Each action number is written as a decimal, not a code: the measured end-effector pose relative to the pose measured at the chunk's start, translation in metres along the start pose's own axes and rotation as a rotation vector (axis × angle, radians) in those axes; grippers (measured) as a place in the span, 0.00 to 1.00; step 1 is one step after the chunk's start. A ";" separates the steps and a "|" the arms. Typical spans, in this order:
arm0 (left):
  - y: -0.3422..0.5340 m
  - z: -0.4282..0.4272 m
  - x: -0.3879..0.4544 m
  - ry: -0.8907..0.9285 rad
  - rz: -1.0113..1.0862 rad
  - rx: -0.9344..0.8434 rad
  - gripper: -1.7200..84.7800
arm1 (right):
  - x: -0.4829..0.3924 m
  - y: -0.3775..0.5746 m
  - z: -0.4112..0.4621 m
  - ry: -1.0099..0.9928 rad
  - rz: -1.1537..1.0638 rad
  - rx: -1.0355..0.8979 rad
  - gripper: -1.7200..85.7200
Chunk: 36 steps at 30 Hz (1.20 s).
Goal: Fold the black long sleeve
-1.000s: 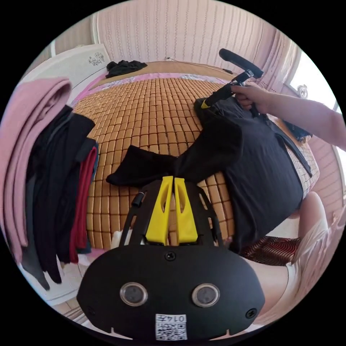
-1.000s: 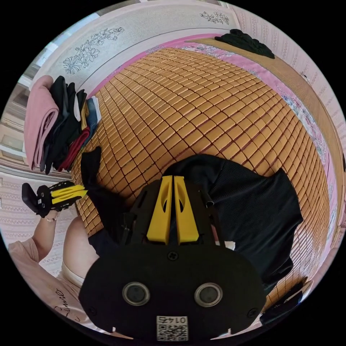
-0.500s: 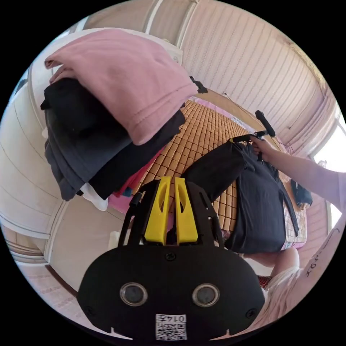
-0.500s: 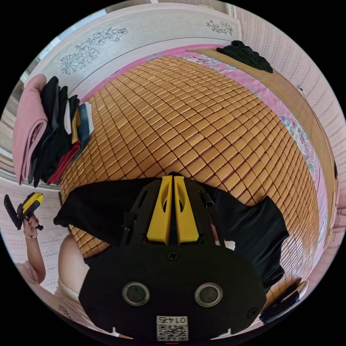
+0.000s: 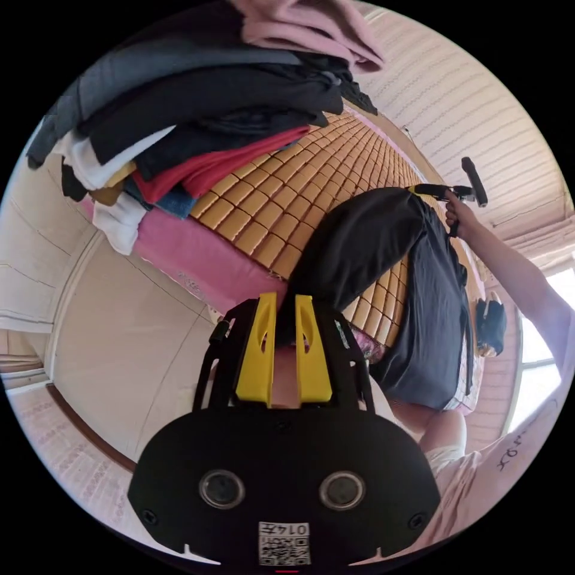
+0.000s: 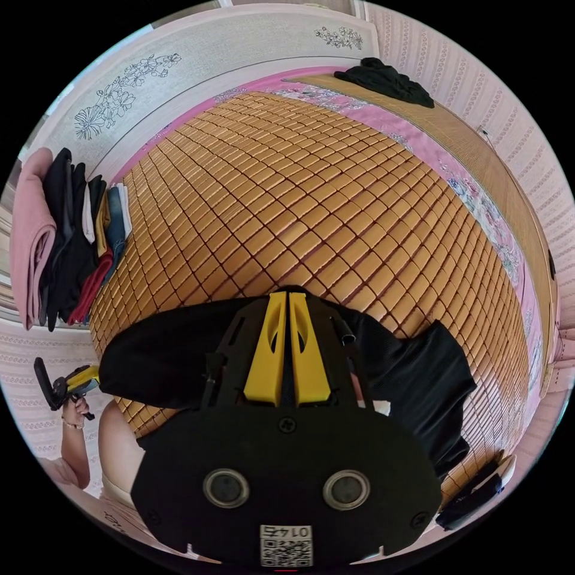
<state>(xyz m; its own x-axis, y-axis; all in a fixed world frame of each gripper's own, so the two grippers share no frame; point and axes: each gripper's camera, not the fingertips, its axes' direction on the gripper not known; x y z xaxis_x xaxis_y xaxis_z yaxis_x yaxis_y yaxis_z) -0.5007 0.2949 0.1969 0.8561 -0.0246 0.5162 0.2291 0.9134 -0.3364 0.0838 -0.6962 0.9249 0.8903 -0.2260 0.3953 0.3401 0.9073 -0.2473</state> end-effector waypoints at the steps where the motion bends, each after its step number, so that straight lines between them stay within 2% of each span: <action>1: -0.001 0.001 0.009 0.002 0.029 -0.026 0.10 | 0.001 0.001 -0.001 0.009 -0.005 -0.007 0.01; 5: -0.003 -0.005 0.015 0.132 0.064 -0.030 0.12 | 0.006 0.008 -0.007 0.030 -0.017 -0.011 0.01; 9: -0.009 0.019 0.023 0.042 0.115 -0.110 0.11 | 0.009 0.016 -0.010 0.033 -0.023 -0.016 0.01; 12: -0.012 0.023 0.030 0.023 0.142 -0.117 0.05 | 0.010 0.022 -0.012 0.038 -0.034 -0.024 0.01; 17: -0.018 -0.042 0.019 -0.093 0.095 0.118 0.01 | 0.013 0.026 -0.025 0.038 -0.071 -0.014 0.01; 19: -0.030 -0.039 0.006 -0.131 0.054 0.140 0.02 | 0.014 0.026 -0.026 0.026 -0.061 -0.011 0.01; 23: -0.049 -0.018 -0.014 -0.034 -0.027 0.140 0.06 | 0.019 0.028 -0.022 0.047 -0.010 -0.044 0.01; 27: -0.045 -0.024 0.000 -0.131 -0.009 0.161 0.08 | 0.030 0.036 -0.030 0.003 0.013 -0.035 0.04; 31: -0.031 -0.033 0.016 -0.106 0.014 0.179 0.08 | 0.057 0.059 -0.062 -0.092 0.030 0.028 0.10; 36: -0.021 -0.032 0.069 -0.061 0.175 0.165 0.08 | 0.117 0.143 -0.129 -0.221 0.113 0.219 0.13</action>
<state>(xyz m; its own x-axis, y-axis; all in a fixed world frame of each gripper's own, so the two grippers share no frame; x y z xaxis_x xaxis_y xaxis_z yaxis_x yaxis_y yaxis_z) -0.4320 0.2609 0.2149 0.8455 0.1596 0.5096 -0.0033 0.9558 -0.2938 0.2759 -0.6387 0.8218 0.8232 -0.0592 0.5647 0.1487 0.9823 -0.1137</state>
